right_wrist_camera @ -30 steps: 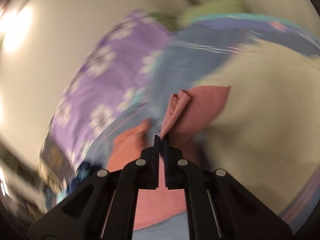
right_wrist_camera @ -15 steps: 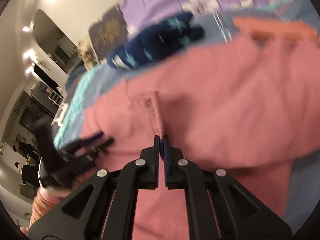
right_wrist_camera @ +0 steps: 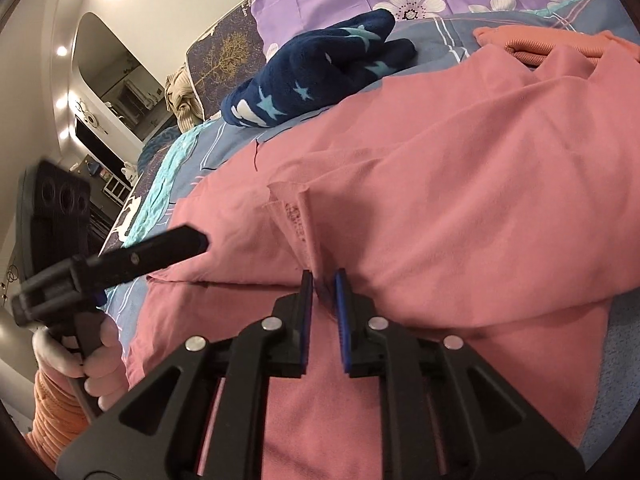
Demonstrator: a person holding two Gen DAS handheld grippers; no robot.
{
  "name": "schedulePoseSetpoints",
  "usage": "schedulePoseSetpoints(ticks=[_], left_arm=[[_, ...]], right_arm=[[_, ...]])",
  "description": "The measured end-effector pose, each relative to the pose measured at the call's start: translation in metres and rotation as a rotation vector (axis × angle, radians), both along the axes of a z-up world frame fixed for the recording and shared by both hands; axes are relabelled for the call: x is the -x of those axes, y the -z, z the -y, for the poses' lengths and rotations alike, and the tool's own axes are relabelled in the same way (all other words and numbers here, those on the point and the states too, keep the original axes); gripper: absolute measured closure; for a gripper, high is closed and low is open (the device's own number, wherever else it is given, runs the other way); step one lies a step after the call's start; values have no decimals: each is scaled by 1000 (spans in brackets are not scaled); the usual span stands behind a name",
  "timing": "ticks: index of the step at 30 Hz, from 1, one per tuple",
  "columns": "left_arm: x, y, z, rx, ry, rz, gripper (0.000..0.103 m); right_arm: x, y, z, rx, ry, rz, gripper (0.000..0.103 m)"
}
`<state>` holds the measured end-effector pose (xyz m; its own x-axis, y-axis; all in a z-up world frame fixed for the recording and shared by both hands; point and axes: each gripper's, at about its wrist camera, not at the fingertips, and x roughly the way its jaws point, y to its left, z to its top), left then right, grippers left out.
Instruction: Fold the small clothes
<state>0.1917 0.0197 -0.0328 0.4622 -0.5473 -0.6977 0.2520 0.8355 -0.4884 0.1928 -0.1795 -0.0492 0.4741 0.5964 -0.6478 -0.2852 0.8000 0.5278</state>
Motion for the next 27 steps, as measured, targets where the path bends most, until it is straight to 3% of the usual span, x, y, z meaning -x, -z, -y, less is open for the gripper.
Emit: schedulePoseSetpoints(ticks=[3,8,16,17,19,20,23,27], left_arm=[[-21,14,21,23,-4,-106,43],[-34,17,29,126,-61,-171,42],[-39,21,37,81,-92,-208,40],[-39,21,38,69,-93,-196,45],[-38,21,40,43,-79,-185,95],[-39,23,43,45,-62,-194,103],[-39,15,42,28,-71,-162,102],[-35,-29,37,48,-60,-59,102]], right_arm=[[0,-1,-1,6,0,6,90],[2,-2,-3,21,-4,18,90],[14,-11,-27,96,-116,85,84],[14,-11,-26,94,-114,83,84],[12,-10,-22,74,-100,70,84],[11,-10,-20,66,-91,67,84],[17,-19,-5,36,-13,108,83],[24,-47,44,-3,189,174,76]])
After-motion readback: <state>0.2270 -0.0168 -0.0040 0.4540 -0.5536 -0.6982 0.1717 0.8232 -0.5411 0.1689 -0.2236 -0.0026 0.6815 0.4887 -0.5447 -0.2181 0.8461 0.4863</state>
